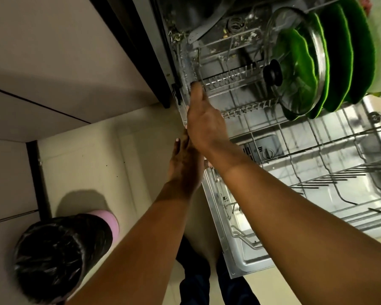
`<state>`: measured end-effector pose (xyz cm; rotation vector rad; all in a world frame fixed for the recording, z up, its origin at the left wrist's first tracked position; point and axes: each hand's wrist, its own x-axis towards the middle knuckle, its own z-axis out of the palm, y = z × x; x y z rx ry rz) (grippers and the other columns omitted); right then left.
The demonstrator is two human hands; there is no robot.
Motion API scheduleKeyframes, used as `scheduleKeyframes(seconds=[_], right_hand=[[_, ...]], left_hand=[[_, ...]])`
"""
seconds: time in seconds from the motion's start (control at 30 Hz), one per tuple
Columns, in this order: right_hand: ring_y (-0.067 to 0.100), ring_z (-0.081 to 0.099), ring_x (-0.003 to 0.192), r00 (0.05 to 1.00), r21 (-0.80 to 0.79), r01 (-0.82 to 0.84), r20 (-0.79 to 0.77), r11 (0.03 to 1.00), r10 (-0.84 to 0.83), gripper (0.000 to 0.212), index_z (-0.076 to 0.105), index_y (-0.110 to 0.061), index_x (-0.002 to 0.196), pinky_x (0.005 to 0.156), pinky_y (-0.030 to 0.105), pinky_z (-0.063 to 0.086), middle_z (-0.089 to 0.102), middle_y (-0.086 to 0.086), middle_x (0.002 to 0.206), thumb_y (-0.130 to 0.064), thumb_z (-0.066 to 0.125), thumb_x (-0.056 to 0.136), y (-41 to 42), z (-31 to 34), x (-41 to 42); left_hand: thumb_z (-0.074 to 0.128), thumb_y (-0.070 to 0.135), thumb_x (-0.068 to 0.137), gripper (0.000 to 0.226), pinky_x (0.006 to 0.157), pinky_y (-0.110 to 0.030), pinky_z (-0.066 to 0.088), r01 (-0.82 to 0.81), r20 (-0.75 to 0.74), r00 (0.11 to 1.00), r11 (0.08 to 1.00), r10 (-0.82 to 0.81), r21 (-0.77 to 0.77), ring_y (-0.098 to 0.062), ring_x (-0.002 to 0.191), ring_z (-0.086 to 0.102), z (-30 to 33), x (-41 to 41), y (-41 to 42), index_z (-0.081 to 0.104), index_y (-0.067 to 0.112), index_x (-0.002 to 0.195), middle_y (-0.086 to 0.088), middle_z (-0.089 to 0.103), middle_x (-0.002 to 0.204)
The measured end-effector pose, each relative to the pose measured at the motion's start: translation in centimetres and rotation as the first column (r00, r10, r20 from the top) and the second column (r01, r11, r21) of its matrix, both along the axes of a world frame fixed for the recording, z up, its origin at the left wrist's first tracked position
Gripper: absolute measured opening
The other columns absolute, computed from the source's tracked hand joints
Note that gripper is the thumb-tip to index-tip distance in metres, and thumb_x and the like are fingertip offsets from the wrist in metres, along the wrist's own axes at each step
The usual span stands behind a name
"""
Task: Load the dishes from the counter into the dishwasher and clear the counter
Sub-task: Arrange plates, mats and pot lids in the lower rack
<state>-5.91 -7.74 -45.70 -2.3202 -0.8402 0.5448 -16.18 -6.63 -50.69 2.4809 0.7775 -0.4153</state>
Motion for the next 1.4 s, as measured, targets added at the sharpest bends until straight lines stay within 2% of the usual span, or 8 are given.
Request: scheduleKeyframes(seconds=[0.1, 0.27, 0.4, 0.47, 0.53, 0.77, 1.03, 1.4], right_hand=[[0.03, 0.065, 0.097, 0.997, 0.02, 0.007, -0.078, 1.0, -0.005, 0.042, 0.029, -0.015, 0.132, 0.086, 0.046, 0.055, 0.06, 0.014, 0.119, -0.015, 0.053, 0.097, -1.2, -0.5, -1.3], [0.028, 0.057, 0.12, 0.962, 0.054, 0.196, -0.202, 0.979, -0.182, 0.06, 0.026, -0.015, 0.141, 0.098, 0.033, 0.044, 0.052, 0.011, 0.139, -0.036, 0.058, 0.095, -6.6, 0.2, -3.4], [0.031, 0.059, 0.112, 0.972, -0.004, 0.224, -0.077, 0.975, -0.224, 0.049, 0.035, -0.013, 0.138, 0.092, 0.044, 0.051, 0.056, 0.014, 0.13, -0.027, 0.056, 0.097, -11.8, 1.9, -5.5], [0.033, 0.06, 0.109, 0.978, -0.062, 0.201, -0.052, 0.978, -0.204, 0.045, 0.041, -0.01, 0.134, 0.087, 0.044, 0.053, 0.057, 0.015, 0.127, -0.021, 0.059, 0.095, -13.4, 3.6, -6.4], [0.035, 0.061, 0.106, 0.987, -0.121, 0.154, -0.025, 0.981, -0.158, 0.042, 0.047, -0.007, 0.13, 0.085, 0.042, 0.054, 0.059, 0.016, 0.124, -0.012, 0.061, 0.092, -14.4, 6.3, -7.1], [0.032, 0.064, 0.098, 0.995, -0.247, -0.041, 0.08, 0.968, 0.063, 0.04, 0.054, -0.008, 0.127, 0.081, 0.042, 0.056, 0.065, 0.015, 0.116, -0.008, 0.064, 0.088, -15.3, 17.5, -8.8], [0.023, 0.061, 0.104, 0.977, -0.142, -0.203, 0.04, 0.969, 0.21, 0.033, 0.059, -0.014, 0.124, 0.089, 0.034, 0.05, 0.064, 0.007, 0.117, -0.009, 0.054, 0.092, -10.6, 28.7, -12.4], [0.017, 0.057, 0.11, 0.803, -0.081, -0.566, 0.173, 0.82, 0.571, 0.028, 0.055, -0.018, 0.125, 0.089, 0.027, 0.042, 0.06, 0.001, 0.122, -0.02, 0.047, 0.098, 0.8, 37.7, -19.9]], left_hand=[[0.043, 0.009, 0.099, 0.054, 0.12, -0.045, 0.01, -0.025, 0.018, 1.0, 1.0, 0.025, -0.011, -0.033, 0.147, 0.015, 0.1, -0.1, -0.4, 0.025, -0.005, 0.148, -0.022, 0.021, 0.157], [0.041, 0.027, 0.102, 0.073, 0.12, -0.036, 0.001, 0.071, -0.139, 0.988, 0.995, -0.062, 0.063, -0.021, 0.149, -0.008, 1.0, 0.6, -0.4, -0.007, 0.014, 0.154, -0.006, -0.008, 0.162], [0.075, 0.021, 0.081, 0.064, 0.102, -0.043, 0.044, 0.002, 0.003, 1.0, 0.99, -0.003, 0.14, -0.034, 0.125, 0.054, 4.7, -1.7, -0.8, 0.049, 0.001, 0.136, -0.018, 0.056, 0.134], [0.068, 0.019, 0.087, 0.044, 0.098, -0.037, 0.044, 0.02, -0.029, 0.999, 0.993, -0.016, 0.116, -0.031, 0.111, 0.061, 7.8, -3.0, -0.6, 0.058, 0.008, 0.128, -0.011, 0.065, 0.12], [0.051, 0.022, 0.097, 0.037, 0.103, -0.032, 0.035, 0.048, -0.108, 0.993, 0.996, -0.039, 0.08, -0.027, 0.117, 0.054, 11.3, -4.7, -0.3, 0.052, 0.016, 0.133, -0.005, 0.061, 0.125], [0.054, 0.028, 0.096, 0.041, 0.101, -0.035, 0.04, 0.012, -0.148, 0.989, 0.991, 0.008, 0.133, -0.024, 0.119, 0.051, 23.9, -8.5, 1.1, 0.046, 0.019, 0.135, -0.003, 0.056, 0.129], [0.052, 0.027, 0.098, 0.047, 0.109, -0.034, 0.032, -0.153, -0.093, 0.981, 0.977, 0.168, 0.15, -0.024, 0.132, 0.039, 34.8, -15.9, 2.7, 0.038, 0.017, 0.142, -0.002, 0.037, 0.148], [0.053, 0.022, 0.094, 0.041, 0.103, -0.035, 0.037, -0.374, 0.068, 0.926, 0.875, 0.372, 0.307, -0.025, 0.128, 0.042, 46.4, -26.3, 9.7, 0.045, 0.017, 0.134, -0.004, 0.039, 0.145]])
